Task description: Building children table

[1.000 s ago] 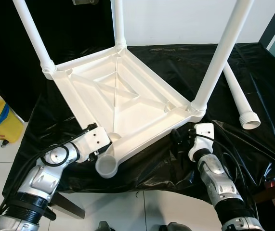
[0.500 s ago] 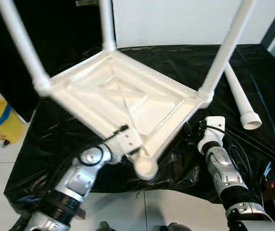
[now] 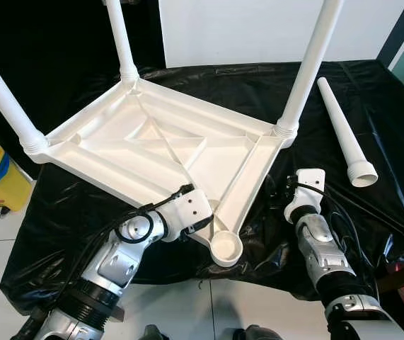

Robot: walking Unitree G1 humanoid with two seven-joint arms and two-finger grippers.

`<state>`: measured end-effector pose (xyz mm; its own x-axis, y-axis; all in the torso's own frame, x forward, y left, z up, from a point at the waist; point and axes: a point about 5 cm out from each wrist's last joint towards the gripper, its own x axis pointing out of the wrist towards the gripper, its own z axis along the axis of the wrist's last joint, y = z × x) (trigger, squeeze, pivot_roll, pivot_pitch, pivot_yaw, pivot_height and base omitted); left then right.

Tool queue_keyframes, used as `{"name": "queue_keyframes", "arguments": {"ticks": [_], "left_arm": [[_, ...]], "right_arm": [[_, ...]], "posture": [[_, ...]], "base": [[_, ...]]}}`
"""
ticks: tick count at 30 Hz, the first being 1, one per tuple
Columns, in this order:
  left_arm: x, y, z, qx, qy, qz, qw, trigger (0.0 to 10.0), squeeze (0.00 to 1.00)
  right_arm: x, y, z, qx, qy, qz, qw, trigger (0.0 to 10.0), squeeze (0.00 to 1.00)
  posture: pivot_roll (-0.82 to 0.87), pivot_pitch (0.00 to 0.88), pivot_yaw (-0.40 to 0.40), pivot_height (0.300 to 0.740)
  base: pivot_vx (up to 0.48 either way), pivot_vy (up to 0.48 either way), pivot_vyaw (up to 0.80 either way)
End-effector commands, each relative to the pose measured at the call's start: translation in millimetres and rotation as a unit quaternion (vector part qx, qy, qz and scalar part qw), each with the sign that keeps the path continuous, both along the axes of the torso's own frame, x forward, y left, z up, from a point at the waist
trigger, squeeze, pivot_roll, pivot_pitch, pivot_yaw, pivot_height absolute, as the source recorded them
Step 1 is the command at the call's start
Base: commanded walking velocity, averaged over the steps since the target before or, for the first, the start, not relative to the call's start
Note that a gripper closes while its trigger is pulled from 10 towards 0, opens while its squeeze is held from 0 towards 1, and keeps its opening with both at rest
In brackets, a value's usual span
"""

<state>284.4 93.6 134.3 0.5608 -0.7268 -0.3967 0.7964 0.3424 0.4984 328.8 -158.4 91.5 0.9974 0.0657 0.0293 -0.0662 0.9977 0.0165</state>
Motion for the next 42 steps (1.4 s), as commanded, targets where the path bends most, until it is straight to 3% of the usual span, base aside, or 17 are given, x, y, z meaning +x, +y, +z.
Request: {"name": "queue_keyframes", "arguments": {"ticks": [1, 4, 7, 15, 18, 22, 23, 27, 31, 38, 42], "left_arm": [[4.7, 5.4, 6.8, -0.014, -0.018, 0.013, 1.000, 10.0, 0.00], [5.7, 8.9, 10.7, -0.024, -0.023, 0.017, 0.999, 10.0, 0.00], [9.2, 23.5, 21.6, -0.035, -0.046, 0.015, 0.998, 10.0, 0.00], [13.2, 40.1, 31.3, -0.053, -0.043, 0.009, 0.998, 10.0, 0.00], [10.6, 43.9, 37.1, -0.074, -0.034, -0.002, 0.997, 10.0, 0.00], [-11.8, 46.3, 39.6, -0.097, -0.001, -0.076, 0.992, 10.0, 0.00], [-11.8, 46.3, 39.6, -0.097, -0.001, -0.076, 0.992, 10.0, 0.00], [-26.7, 43.6, 21.1, -0.051, 0.046, -0.121, 0.990, 10.0, 0.00], [-30.5, 39.5, 12.0, -0.033, 0.060, -0.135, 0.988, 10.0, 0.00], [-30.0, 38.6, 3.5, -0.006, 0.067, -0.137, 0.988, 10.0, 0.00], [-22.7, 40.8, -1.8, 0.019, 0.069, -0.120, 0.990, 10.0, 0.00]], "right_arm": [[-0.7, 10.6, 6.2, -0.006, -0.025, 0.023, 0.999, 10.0, 0.00], [-2.4, 8.1, 7.7, -0.008, -0.034, 0.017, 0.999, 10.0, 0.00], [-10.0, -1.6, 9.0, -0.010, -0.047, 0.007, 0.999, 10.0, 0.00], [-20.6, -11.1, 13.4, -0.019, -0.066, 0.012, 0.998, 10.0, 0.00], [-25.7, -14.9, 15.9, -0.021, -0.076, 0.015, 0.997, 10.0, 0.00], [-43.2, -18.9, 17.8, -0.034, -0.084, 0.027, 0.996, 10.0, 0.00], [-43.2, -18.9, 17.8, -0.034, -0.084, 0.027, 0.996, 10.0, 0.00], [-52.0, -13.5, 17.7, -0.035, -0.081, 0.043, 0.995, 10.0, 0.00], [-54.1, -7.7, 19.6, -0.030, -0.082, 0.054, 0.995, 10.0, 0.00], [-54.2, -3.5, 21.3, -0.028, -0.083, 0.061, 0.994, 10.0, 0.00], [-54.5, -1.8, 22.9, -0.027, -0.081, 0.063, 0.994, 10.0, 0.00]], "posture": [[0.02, 0.082, -0.021, 0.740], [0.02, 0.082, -0.021, 0.740], [0.02, 0.082, -0.025, 0.740], [0.01, 0.080, -0.026, 0.740], [0.01, 0.078, -0.025, 0.740], [0.01, 0.073, -0.030, 0.740], [0.01, 0.073, -0.030, 0.740], [0.01, 0.066, -0.034, 0.740], [0.01, 0.064, -0.035, 0.740], [0.01, 0.057, -0.033, 0.740], [0.00, 0.053, -0.032, 0.740]], "base": [[0.000, 0.000, 0.00], [0.000, 0.000, 0.00], [0.000, 0.000, 0.00], [0.000, 0.000, 0.00], [0.000, 0.000, 0.00], [0.000, 0.000, 0.00], [0.000, 0.000, 0.00], [0.000, 0.000, 0.00], [0.000, 0.000, 0.00], [0.000, 0.000, 0.00], [0.000, 0.000, 0.00]]}}
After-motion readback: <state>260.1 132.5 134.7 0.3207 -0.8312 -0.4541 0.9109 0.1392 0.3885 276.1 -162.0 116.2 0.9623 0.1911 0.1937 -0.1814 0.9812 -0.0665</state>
